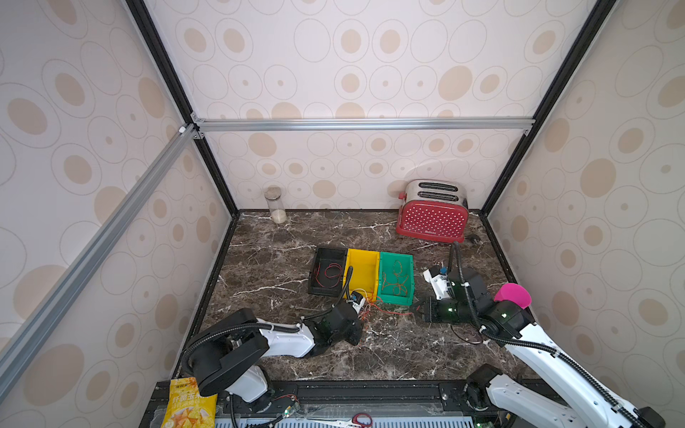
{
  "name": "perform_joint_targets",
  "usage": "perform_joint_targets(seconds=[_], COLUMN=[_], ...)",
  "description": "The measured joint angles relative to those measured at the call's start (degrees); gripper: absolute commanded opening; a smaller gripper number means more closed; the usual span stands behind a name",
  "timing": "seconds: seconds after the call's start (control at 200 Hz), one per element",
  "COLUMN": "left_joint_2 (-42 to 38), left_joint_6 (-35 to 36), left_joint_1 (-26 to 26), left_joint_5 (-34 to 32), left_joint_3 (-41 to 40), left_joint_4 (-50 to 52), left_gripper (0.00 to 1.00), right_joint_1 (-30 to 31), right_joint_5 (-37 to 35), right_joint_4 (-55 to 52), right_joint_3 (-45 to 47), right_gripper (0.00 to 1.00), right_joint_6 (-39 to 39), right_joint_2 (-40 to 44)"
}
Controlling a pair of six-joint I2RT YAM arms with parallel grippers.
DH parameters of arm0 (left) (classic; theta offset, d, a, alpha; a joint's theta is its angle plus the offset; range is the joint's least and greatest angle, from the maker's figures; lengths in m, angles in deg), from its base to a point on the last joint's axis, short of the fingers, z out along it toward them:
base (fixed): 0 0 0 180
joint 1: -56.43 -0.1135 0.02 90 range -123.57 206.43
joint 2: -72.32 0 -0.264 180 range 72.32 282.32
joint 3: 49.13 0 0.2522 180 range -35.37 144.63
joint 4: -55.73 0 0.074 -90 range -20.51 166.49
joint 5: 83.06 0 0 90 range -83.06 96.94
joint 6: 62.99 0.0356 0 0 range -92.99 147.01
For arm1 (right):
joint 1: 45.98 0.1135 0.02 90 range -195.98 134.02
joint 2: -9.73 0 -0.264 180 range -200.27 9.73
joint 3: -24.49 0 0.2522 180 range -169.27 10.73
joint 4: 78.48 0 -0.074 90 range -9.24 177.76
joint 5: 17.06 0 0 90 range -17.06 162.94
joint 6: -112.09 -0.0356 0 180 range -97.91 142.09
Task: Untangle and sort cables by color
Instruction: Untie the cable.
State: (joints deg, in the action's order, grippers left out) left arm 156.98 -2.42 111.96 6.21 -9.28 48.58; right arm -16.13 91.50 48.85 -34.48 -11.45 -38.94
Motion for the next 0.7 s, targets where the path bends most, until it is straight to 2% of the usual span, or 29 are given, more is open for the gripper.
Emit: perform_joint_targets(seconds=[0.24, 0.475, 0.7], left_joint_2=[-6.49, -9.22, -12.52], left_joint_6=[-1.73, -2.69, -2.69], left_joint_1=[-4.57, -8.74, -11.54], left_joint_5=[1.99, 3.15, 3.3], left_joint_3=[-4.94, -6.97, -8.07], left_joint_4=[-0.5, 0.33, 3.41], left_gripper=[0.0, 0.0, 0.0], right_joint_1=[-0.35, -0.35, -0.35], right_joint_5=[-13.0, -24.17, -30.49], right_joint_4=[-10.14, -16.39, -18.1], right_joint_3=[-3.32, -3.78, -4.35], right_gripper=[0.0, 0.0, 0.0], right_joint_6=[3.3, 3.34, 1.68], right_joint_2=[-1.51, -4.57, -6.25])
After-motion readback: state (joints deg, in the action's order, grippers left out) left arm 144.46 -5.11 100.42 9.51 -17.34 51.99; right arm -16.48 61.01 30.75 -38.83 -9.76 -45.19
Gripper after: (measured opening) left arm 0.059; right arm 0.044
